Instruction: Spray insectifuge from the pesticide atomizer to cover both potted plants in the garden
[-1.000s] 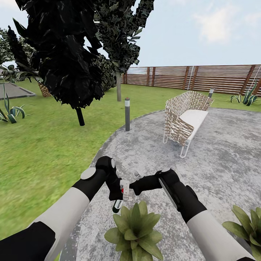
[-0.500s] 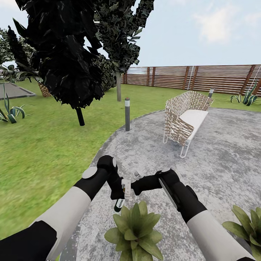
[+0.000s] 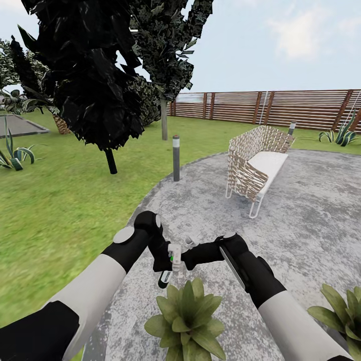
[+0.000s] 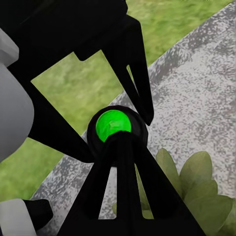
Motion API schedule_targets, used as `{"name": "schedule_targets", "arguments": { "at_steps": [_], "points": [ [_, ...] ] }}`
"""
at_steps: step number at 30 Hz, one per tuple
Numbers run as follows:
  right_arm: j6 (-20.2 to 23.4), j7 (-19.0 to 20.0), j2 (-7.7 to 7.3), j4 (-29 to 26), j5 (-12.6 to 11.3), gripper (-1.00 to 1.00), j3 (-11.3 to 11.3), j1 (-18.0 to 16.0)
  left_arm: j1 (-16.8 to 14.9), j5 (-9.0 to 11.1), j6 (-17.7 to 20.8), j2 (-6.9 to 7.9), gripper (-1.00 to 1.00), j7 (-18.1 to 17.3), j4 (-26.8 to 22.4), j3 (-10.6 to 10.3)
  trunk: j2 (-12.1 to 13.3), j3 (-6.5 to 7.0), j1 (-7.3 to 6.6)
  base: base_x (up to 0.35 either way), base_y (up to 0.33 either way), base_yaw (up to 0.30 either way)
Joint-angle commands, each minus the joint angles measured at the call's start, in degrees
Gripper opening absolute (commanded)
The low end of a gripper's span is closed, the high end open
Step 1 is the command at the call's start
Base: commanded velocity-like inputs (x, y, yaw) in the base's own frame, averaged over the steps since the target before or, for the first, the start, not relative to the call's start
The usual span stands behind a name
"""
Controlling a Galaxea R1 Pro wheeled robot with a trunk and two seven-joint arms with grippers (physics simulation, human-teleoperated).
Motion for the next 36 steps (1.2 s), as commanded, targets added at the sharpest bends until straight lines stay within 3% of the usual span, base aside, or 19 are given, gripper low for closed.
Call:
{"name": "schedule_targets", "arguments": {
  "at_steps": [1,8,13,17,21,25,26,28,29,30,31,32,33,35,36],
  "points": [
    [0.2,0.4,0.02,-0.1,0.4,-1.00,-0.1,0.0,0.0,-0.3,0.6,-0.01,-1.00,-0.4,0.0,0.0,0.0,-0.06,-0.01,0.000,0.000,0.000],
    [0.2,0.4,0.02,-0.1,0.5,-1.00,-0.1,0.0,0.0,-1.3,0.7,0.17,-1.00,-0.3,0.5,-0.2,0.0,-0.06,-0.01,0.000,0.000,0.000],
    [0.2,0.4,0.18,-0.1,0.5,-1.00,0.0,0.0,0.0,-8.0,0.6,0.33,-1.00,-0.2,4.6,-0.1,0.0,-0.06,-0.01,0.000,0.000,0.000],
    [0.2,0.4,0.25,-0.1,0.4,-1.00,0.0,0.0,0.0,-9.9,0.6,0.64,-1.00,-0.1,7.1,-0.1,0.0,-0.06,-0.01,0.000,0.000,0.000],
    [0.2,0.3,0.11,-0.1,0.5,-1.00,-0.1,0.0,0.0,-10.3,0.7,3.23,-1.00,0.2,7.5,0.1,0.0,-0.06,-0.01,0.000,0.000,0.000],
    [0.3,0.2,-0.11,0.0,0.6,-1.00,-0.2,0.0,0.0,-10.3,0.9,7.47,-1.00,0.3,7.6,2.0,0.0,-0.06,-0.01,0.000,0.000,0.000],
    [0.3,0.2,-0.15,0.0,0.6,-1.00,-0.2,0.1,0.1,-10.3,1.1,8.10,-1.00,0.3,7.6,3.3,0.0,-0.06,-0.01,0.000,0.000,0.000],
    [0.3,0.1,-0.23,0.0,0.6,-1.00,-0.2,0.5,0.3,-10.2,1.4,8.85,-1.00,1.4,7.6,9.0,0.0,-0.06,-0.01,0.000,0.000,0.000],
    [0.3,0.0,-0.72,0.2,0.6,1.00,-0.4,0.7,0.4,-10.2,1.6,9.02,-1.00,4.3,7.6,13.6,0.0,-0.06,-0.01,0.000,0.000,0.000],
    [0.3,0.0,-1.82,0.3,0.6,1.00,-0.4,0.7,0.5,-10.1,1.6,8.99,-1.00,7.3,7.7,16.9,0.0,-0.06,-0.01,0.000,0.000,0.000],
    [0.3,0.0,-2.59,0.3,0.6,1.00,-0.5,0.7,0.5,-10.0,1.7,8.95,-1.00,8.9,7.7,18.6,0.0,-0.06,-0.01,0.000,0.000,0.000],
    [0.2,0.0,-5.57,0.3,0.6,1.00,-0.6,0.8,0.5,-9.6,1.7,8.67,-1.00,13.5,7.7,23.8,0.0,-0.06,-0.01,0.000,0.000,0.000],
    [0.2,0.0,-7.87,0.4,0.5,1.00,-0.7,0.8,0.6,-9.3,1.8,8.34,-1.00,15.8,7.8,27.5,0.0,-0.06,-0.01,0.000,0.000,0.000],
    [0.2,0.0,-12.36,0.3,0.4,1.00,-2.0,0.8,0.6,-8.6,1.8,7.78,-1.00,18.3,7.8,35.1,0.0,-0.06,-0.01,0.000,0.000,0.000],
    [0.1,0.0,-14.21,0.3,0.3,1.00,-3.8,0.8,0.6,-8.4,1.8,7.63,-1.00,18.9,7.8,38.8,0.0,-0.06,-0.01,0.000,0.000,0.000]
  ]
}}
